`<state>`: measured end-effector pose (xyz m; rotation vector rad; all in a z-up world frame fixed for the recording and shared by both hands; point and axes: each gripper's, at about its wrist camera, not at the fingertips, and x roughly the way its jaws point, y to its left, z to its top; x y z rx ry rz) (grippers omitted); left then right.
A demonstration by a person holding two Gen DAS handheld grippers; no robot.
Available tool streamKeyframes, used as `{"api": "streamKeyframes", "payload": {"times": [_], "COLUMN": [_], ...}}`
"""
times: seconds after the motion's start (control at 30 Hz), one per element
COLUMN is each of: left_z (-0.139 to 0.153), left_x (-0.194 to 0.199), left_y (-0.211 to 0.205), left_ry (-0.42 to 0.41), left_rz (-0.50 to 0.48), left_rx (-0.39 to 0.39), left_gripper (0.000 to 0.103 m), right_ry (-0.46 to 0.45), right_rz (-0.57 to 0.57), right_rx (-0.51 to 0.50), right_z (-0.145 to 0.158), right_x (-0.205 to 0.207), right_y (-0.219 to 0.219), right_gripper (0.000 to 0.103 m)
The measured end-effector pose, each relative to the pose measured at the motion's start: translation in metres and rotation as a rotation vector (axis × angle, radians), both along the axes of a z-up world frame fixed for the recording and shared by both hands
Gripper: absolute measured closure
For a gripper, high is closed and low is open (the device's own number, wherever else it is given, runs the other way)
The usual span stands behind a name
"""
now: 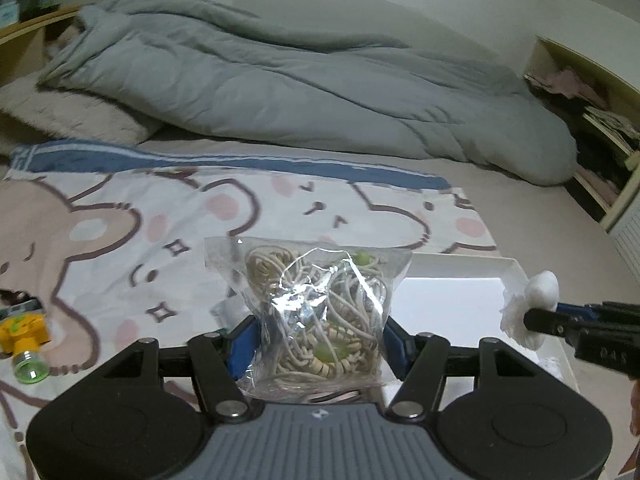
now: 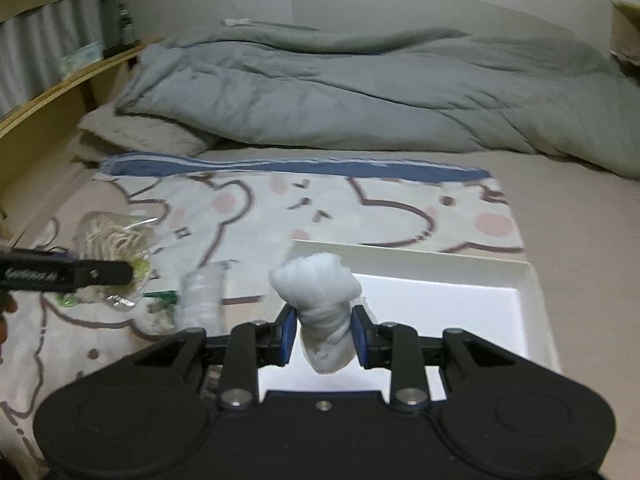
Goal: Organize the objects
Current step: 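Carry the string bag and cotton ball toward the white tray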
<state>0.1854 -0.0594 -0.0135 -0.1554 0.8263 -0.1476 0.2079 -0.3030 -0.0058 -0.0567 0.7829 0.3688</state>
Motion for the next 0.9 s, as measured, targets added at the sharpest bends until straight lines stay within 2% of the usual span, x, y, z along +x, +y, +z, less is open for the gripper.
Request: {"api": "streamKeyframes", "payload": {"times": [0.2,0.33,0.6,0.8,0.9], "left_z": [0.002,-0.007,-0.02,-0.05,-0.068], "left_x": [0.013,0.026,0.05,0.056,0.056], "left_y": [-0.038,-0.064,-0.122,-0.157,-0.167], "left_ry": [0.014,0.057,0.107,0.182,0.23], "left_rz": [-0.063,-0.088,-0.161,-0.197,-0.199], "left_rx": [0.051,0.086,0.142,0.191,0.177], "left_gripper": [0.039,0.039,0.039,0.039,0.039], "right_ry": [0.084,0.099,0.123,0.181,0.209], "right_rz": [-0.044,-0.095,-0.15,-0.133,-0.142], "right_rx": [-0.023,0.0,-0.019,-0.076,-0.103], "right_z": [-0.003,-0.007,-0.017,-0.037,-0.048], "right_x": [0.016,0.023,0.043,0.051,0.054], "right_y": [-0.033,-0.056,-0.093,-0.11,-0.114], "right_gripper": [0.072,0.072,0.072,0.072,0.072]}}
